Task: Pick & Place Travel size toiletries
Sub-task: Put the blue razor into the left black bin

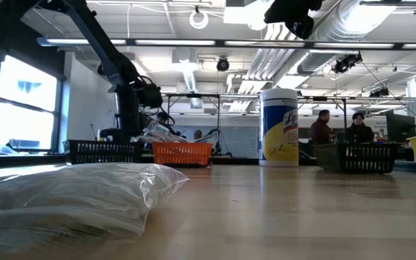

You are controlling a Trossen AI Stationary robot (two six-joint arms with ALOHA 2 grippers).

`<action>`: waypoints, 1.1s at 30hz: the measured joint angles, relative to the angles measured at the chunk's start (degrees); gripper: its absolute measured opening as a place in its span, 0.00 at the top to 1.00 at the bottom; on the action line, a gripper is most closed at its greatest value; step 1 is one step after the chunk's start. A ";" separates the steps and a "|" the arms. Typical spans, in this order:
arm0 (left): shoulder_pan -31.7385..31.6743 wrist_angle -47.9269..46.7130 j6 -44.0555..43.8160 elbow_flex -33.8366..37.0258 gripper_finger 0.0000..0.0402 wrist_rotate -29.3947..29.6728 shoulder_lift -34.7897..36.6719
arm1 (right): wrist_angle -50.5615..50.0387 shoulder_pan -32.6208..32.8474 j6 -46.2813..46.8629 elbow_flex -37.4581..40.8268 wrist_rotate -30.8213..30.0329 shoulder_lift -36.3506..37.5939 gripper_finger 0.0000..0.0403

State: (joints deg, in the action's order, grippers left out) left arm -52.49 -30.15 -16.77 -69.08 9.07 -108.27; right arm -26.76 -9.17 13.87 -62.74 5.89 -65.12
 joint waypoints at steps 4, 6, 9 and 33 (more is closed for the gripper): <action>0.04 0.09 -0.01 0.00 0.75 -0.12 -0.02 | 0.00 0.00 0.00 0.00 0.00 0.00 0.91; 0.04 0.07 -0.01 0.00 0.80 0.15 -0.02 | 0.00 0.00 0.00 0.00 0.00 0.00 0.91; 0.02 0.05 0.00 0.00 0.88 0.29 -0.04 | 0.00 0.00 0.02 0.00 0.03 0.00 0.91; -0.04 -2.04 5.14 0.11 0.94 4.64 1.92 | 0.02 0.00 1.33 0.00 0.29 0.00 0.91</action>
State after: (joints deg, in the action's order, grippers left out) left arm -52.53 -32.19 -11.63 -68.97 13.71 -106.35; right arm -26.74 -9.17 15.20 -62.74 6.18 -65.12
